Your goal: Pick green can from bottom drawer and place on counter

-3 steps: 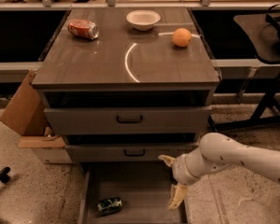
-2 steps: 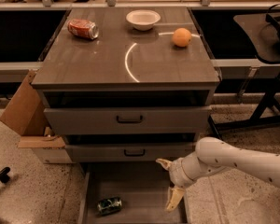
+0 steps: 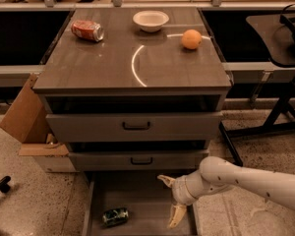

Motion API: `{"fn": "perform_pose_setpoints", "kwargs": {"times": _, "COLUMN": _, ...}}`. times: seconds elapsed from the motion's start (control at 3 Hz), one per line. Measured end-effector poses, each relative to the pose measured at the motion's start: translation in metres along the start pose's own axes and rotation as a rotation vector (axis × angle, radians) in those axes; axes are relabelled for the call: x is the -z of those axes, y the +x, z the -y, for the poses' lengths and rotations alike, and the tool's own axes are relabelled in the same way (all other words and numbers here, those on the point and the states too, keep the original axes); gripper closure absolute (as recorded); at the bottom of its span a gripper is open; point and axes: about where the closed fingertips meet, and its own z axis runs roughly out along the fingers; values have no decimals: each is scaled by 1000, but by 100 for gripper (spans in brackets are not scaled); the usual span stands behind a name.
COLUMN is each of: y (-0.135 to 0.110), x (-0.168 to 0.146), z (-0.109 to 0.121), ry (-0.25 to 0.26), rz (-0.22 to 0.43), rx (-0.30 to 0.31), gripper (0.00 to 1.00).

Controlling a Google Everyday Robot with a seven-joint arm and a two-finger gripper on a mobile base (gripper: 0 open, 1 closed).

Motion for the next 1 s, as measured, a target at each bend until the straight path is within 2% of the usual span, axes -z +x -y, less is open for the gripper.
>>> {"fn": "perform_pose_setpoints", "kwargs": {"times": 0.67, "y": 22, "x": -82, "z": -1, "ry": -15, "rz": 109, "rx": -1, "gripper": 0}}
{"fn": "perform_pose_setpoints", "kwargs": {"times": 1.0, "y": 39, "x": -132, "z": -1, "ry": -27, "rz": 143, "rx": -46, "gripper": 0}}
